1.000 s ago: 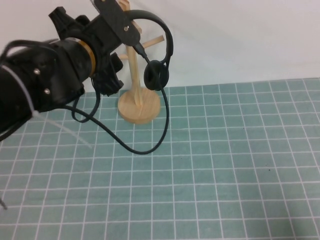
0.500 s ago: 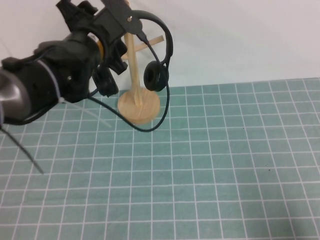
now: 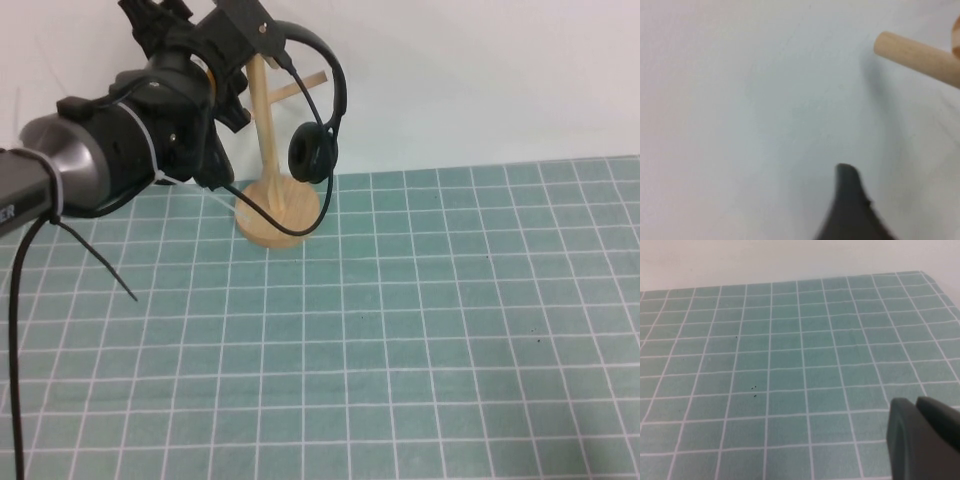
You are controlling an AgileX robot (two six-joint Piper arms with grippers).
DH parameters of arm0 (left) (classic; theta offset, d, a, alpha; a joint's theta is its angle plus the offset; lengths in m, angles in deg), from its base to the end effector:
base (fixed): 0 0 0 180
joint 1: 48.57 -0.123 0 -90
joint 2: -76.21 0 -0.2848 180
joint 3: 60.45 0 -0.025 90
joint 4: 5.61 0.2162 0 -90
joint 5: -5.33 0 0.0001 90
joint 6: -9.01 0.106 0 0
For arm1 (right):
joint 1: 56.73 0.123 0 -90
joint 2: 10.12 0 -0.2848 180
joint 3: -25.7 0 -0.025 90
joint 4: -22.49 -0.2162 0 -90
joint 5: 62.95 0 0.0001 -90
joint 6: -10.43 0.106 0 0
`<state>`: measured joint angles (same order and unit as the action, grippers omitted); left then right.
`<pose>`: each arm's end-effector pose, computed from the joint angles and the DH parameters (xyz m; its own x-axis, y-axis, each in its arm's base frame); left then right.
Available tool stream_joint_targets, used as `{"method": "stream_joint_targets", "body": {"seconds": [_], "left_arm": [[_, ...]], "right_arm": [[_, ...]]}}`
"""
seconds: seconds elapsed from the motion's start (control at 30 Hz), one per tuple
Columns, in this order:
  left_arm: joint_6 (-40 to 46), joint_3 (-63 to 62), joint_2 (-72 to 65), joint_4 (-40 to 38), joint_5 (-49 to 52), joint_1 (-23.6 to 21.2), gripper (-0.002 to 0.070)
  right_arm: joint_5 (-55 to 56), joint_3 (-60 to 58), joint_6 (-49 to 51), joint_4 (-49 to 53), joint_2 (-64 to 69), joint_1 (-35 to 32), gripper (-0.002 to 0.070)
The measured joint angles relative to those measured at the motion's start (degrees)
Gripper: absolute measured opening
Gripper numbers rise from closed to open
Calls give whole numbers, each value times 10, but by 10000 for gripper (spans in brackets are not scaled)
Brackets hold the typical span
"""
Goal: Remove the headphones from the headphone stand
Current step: Pick up the headphones from the headphone stand, then place the headphones on the table
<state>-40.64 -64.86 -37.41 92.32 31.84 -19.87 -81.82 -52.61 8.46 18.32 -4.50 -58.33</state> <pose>0.3894 -0.1596 0.3114 -0.1081 0.8333 -0.5422 0.2119 0.5522 0.8063 0.0323 0.0016 0.1751 -0.2204 0.0407 -0.9746 0.0126 0.9992 0.0388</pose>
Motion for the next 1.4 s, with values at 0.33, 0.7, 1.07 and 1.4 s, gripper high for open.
{"method": "stream_joint_targets", "body": {"seconds": [0.33,0.7,1.07,1.4], "left_arm": [[-7,-3,-1,1,-17,-1,48],[-18,-3,42,-36,-14,5,46],[203,-3,176,-379,132,99,46],[406,17,204,-775,352,131,46]], "right_arm": [[0,0,0,0,0,0,-6],[0,0,0,0,0,0,-6],[0,0,0,0,0,0,-6],[0,0,0,0,0,0,-6]]}}
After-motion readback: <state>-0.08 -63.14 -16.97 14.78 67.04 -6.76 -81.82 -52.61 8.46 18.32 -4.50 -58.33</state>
